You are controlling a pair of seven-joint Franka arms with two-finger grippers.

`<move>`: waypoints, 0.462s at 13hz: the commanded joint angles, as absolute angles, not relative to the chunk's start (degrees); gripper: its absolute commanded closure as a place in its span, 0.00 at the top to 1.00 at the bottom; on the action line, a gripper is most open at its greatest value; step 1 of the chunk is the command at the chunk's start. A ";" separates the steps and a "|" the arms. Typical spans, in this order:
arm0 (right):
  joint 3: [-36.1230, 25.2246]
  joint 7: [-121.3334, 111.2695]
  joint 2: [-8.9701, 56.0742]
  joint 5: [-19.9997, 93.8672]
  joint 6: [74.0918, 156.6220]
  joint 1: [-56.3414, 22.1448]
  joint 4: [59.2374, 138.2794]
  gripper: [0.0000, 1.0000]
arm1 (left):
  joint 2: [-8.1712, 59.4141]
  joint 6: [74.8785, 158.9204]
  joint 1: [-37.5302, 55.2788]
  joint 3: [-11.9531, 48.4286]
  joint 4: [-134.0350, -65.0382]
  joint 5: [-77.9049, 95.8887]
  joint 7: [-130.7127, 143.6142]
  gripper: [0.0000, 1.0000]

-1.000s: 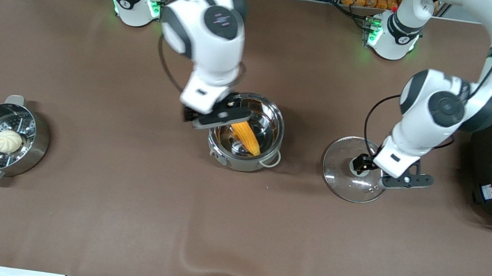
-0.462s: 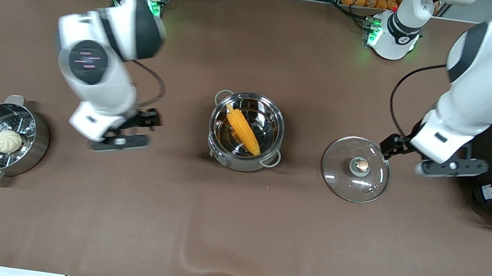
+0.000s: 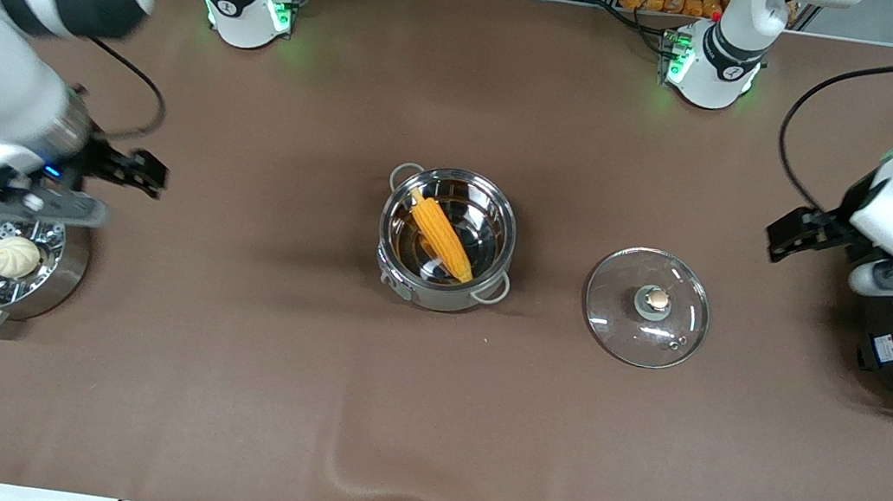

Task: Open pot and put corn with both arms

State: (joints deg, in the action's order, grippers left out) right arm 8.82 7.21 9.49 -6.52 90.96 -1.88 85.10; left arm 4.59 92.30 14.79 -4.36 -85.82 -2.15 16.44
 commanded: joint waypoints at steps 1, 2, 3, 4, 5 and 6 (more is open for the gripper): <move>6.26 6.50 2.56 -1.77 88.26 -0.26 88.76 1.00 | 2.12 88.87 12.75 -3.60 -85.69 -2.81 13.54 1.00; 4.67 6.42 0.81 -0.37 87.02 -0.26 89.20 1.00 | 0.89 88.42 12.66 -3.78 -85.69 -3.07 13.27 1.00; 3.96 6.33 0.18 0.08 85.53 0.35 89.21 1.00 | 0.53 87.98 12.57 -3.87 -85.69 -2.99 12.23 1.00; 3.17 4.67 -0.26 0.09 85.00 1.05 89.03 1.00 | 0.09 87.20 10.92 -3.43 -85.69 -2.73 11.43 1.00; 2.56 1.35 -0.52 0.09 84.99 2.36 88.77 1.00 | 0.00 86.40 7.59 -1.43 -85.78 -2.03 10.82 1.00; 1.85 -2.34 -0.53 0.17 84.99 3.59 88.60 1.00 | -0.09 86.14 6.25 -0.45 -85.69 -1.59 10.03 1.00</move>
